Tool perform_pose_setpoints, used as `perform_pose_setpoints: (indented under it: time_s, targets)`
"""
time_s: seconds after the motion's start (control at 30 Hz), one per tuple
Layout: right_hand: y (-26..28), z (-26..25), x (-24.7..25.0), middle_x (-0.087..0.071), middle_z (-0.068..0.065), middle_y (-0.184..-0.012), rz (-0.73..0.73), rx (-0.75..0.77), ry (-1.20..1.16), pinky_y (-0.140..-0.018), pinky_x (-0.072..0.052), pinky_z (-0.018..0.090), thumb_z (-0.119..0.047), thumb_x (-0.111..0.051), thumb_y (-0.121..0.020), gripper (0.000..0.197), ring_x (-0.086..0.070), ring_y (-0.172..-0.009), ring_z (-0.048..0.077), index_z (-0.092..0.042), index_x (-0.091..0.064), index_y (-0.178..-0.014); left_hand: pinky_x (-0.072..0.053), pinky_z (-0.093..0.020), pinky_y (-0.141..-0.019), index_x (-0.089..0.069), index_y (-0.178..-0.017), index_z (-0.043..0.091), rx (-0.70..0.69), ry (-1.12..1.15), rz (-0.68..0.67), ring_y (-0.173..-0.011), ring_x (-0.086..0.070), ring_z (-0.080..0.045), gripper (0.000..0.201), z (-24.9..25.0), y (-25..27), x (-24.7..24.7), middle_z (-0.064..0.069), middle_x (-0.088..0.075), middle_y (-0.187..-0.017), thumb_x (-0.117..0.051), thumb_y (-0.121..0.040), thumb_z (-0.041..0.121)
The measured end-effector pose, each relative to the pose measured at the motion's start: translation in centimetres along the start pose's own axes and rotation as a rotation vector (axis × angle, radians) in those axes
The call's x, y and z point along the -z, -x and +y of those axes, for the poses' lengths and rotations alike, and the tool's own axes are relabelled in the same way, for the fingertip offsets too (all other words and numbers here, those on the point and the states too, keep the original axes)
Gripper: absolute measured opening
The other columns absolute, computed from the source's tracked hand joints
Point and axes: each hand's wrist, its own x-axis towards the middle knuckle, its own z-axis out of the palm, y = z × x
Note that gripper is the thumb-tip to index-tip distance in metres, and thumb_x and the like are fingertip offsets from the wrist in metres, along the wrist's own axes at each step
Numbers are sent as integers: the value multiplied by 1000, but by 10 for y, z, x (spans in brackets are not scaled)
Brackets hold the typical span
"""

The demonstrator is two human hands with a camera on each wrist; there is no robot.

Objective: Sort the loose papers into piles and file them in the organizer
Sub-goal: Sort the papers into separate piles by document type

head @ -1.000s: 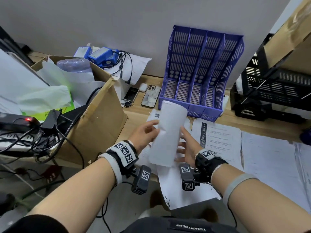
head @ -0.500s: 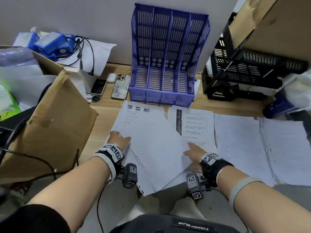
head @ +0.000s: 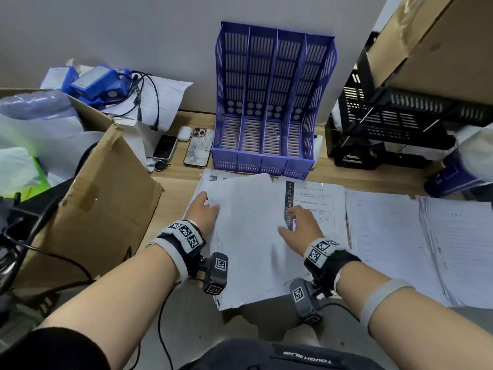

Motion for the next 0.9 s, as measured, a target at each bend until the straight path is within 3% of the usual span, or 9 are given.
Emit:
perform_pose_setpoints:
  time_s: [0.13,0.17,0.23,0.37,0.47,0.57,0.67,0.8,0.9]
  targets:
    - [4,-59,6,-47,0,-138,-294,146,-216,-105,-45,38,-62,-76,-67,96,-55,-123,19,-26,-34,-145,-40,-17,-38,-54,-114,16,-116,308,-33,-40,-55,-12,32,68,24,-3,-3,-62,-62,-44,-92,-5]
    - [6,-71,8,-45,-2,-142,-311,200,-240,-107,-44,38,-66,-76,-62,106,-53,-126,18,-26,-29,-148,-41,-17,-39,-52,-117,14,-150,357,-91,-42,-56,-10,33,83,30,-5,-3,-63,-66,-44,-93,-7]
    - [8,-92,13,-47,-6,-143,-275,302,-308,-106,-44,34,-62,-80,-63,107,-52,-126,13,-26,-26,-149,-56,-27,-59,-51,-122,8,-197,418,-224,-70,-65,-19,31,107,39,-7,-11,-68,-90,-49,-94,-4]
    - [1,-98,29,-66,-3,-119,-97,315,-489,-94,-54,43,-26,-71,-82,55,-63,-109,20,-26,-50,-133,-54,-38,-88,-57,-113,13,-185,396,-463,-107,-65,-24,17,128,43,-4,-9,-66,-117,-58,-97,18]
    - [-3,-86,49,-70,-1,-100,36,231,-551,-85,-54,34,-9,-61,-87,30,-68,-99,23,-19,-64,-115,-48,-39,-100,-62,-115,19,-244,290,-360,-120,-63,-25,23,122,34,-4,-9,-66,-126,-65,-93,24]
    - [0,-69,70,-65,-3,-85,113,186,-532,-67,-47,24,-4,-53,-91,28,-61,-77,15,-18,-64,-113,-47,-43,-104,-48,-133,22,-303,42,-81,-125,-54,-27,63,99,10,-5,-10,-52,-136,-80,-79,25]
    - [-1,-50,78,-62,3,-80,141,231,-506,-71,-45,30,2,-51,-88,20,-54,-74,14,-10,-66,-93,-43,-46,-108,-29,-148,23,-252,55,-96,-130,-49,-23,100,84,4,-15,-8,-46,-145,-89,-68,26]
    - [3,-31,94,-65,-4,-83,192,133,-643,-76,-45,33,-3,-53,-92,28,-56,-82,16,-24,-68,-82,-53,-42,-93,-36,-142,18,-230,247,-142,-104,-67,-22,81,85,0,-35,-11,-65,-119,-83,-76,13]
    - [7,-18,110,-69,2,-95,235,-17,-771,-89,-52,46,-3,-55,-91,28,-62,-98,26,-26,-69,-85,-57,-45,-90,-62,-114,16,-322,288,-166,-98,-70,-25,42,92,-4,-52,-8,-74,-105,-82,-78,19]
